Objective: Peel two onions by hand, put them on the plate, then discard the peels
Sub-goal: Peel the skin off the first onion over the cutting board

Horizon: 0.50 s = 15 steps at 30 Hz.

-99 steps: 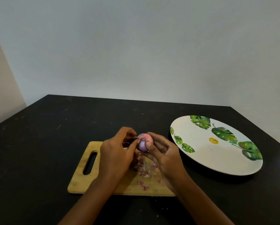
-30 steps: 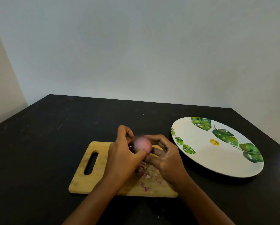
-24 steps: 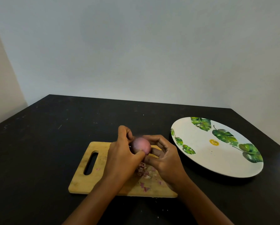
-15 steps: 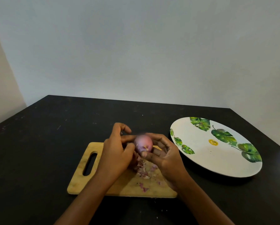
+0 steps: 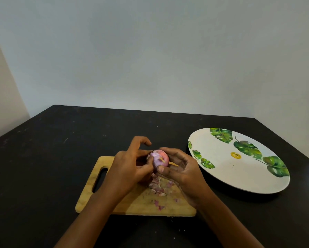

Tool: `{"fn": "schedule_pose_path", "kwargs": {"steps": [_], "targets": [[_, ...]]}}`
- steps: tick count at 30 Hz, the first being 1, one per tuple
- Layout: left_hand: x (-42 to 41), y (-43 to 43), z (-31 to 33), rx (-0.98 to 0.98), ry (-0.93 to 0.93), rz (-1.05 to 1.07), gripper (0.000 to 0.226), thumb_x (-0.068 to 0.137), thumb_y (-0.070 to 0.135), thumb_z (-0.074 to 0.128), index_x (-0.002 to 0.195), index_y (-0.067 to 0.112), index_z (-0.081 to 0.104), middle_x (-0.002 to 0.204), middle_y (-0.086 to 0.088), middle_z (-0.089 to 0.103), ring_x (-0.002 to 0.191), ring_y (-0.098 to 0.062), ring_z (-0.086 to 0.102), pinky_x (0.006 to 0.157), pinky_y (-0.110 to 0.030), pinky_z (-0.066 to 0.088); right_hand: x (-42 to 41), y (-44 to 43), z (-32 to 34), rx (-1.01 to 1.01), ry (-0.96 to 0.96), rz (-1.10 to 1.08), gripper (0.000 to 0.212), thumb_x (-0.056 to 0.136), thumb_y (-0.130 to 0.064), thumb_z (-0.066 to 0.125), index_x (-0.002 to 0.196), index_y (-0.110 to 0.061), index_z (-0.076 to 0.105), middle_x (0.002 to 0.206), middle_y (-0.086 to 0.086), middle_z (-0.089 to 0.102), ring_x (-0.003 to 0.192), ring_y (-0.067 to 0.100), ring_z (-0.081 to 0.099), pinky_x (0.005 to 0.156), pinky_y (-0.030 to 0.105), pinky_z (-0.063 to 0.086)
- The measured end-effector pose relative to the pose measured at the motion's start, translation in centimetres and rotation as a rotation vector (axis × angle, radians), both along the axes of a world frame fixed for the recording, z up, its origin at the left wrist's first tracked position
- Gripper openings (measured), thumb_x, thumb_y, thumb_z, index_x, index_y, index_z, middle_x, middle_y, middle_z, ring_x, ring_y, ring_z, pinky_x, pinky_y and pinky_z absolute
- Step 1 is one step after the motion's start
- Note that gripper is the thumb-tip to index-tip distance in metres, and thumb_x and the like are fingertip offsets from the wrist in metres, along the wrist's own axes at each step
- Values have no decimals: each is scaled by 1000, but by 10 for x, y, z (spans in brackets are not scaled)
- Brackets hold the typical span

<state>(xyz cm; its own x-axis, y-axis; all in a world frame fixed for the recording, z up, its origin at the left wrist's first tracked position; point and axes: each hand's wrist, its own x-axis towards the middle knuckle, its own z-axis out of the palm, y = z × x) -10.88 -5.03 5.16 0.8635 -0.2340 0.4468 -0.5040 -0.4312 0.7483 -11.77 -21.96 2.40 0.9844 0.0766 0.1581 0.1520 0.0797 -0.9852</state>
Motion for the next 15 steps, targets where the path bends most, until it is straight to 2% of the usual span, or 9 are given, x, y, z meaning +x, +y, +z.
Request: {"fn": "schedule_pose_path", "kwargs": {"steps": [4, 6, 9, 12, 15], "targets": [[1, -1, -3, 106, -99, 28, 36, 88, 18, 61, 96, 45, 39, 87, 4, 69, 76, -15, 67, 65, -23, 57, 0, 0, 1, 16, 19, -9, 45, 68, -12, 78, 110, -20, 66, 108, -4, 72, 105, 18, 68, 87, 40, 57], [1, -1, -5, 159, -157, 46, 37, 88, 19, 60, 101, 43, 35, 88, -3, 70, 75, -18, 67, 61, -30, 57, 0, 1, 1, 24, 41, -20, 42, 71, -8, 78, 110, -20, 66, 108, -4, 73, 105, 18, 68, 87, 41, 57], [1, -1, -9, 276, -312, 70, 30, 88, 22, 55, 106, 35, 35, 73, 0, 67, 61, -12, 64, 51, -22, 54, 0, 3, 1, 47, 75, -22, 40, 75, -3, 76, 109, -20, 66, 107, -3, 73, 105, 19, 68, 86, 40, 57], [0, -2, -9, 377, -462, 102, 21, 83, 26, 43, 103, 23, 44, 55, 5, 56, 42, -2, 51, 46, -18, 47, 0, 4, 3, 86, 101, -13, 38, 74, -3, 76, 107, -21, 67, 106, -2, 73, 105, 21, 68, 84, 38, 58], [1, -1, -11, 321, -428, 125, 25, 83, 16, 58, 102, 24, 45, 61, 6, 60, 48, -2, 55, 49, -12, 48, -1, 3, 5, 179, 140, 37, 45, 66, -7, 76, 109, -16, 67, 109, 4, 72, 106, 26, 67, 87, 42, 57]]}}
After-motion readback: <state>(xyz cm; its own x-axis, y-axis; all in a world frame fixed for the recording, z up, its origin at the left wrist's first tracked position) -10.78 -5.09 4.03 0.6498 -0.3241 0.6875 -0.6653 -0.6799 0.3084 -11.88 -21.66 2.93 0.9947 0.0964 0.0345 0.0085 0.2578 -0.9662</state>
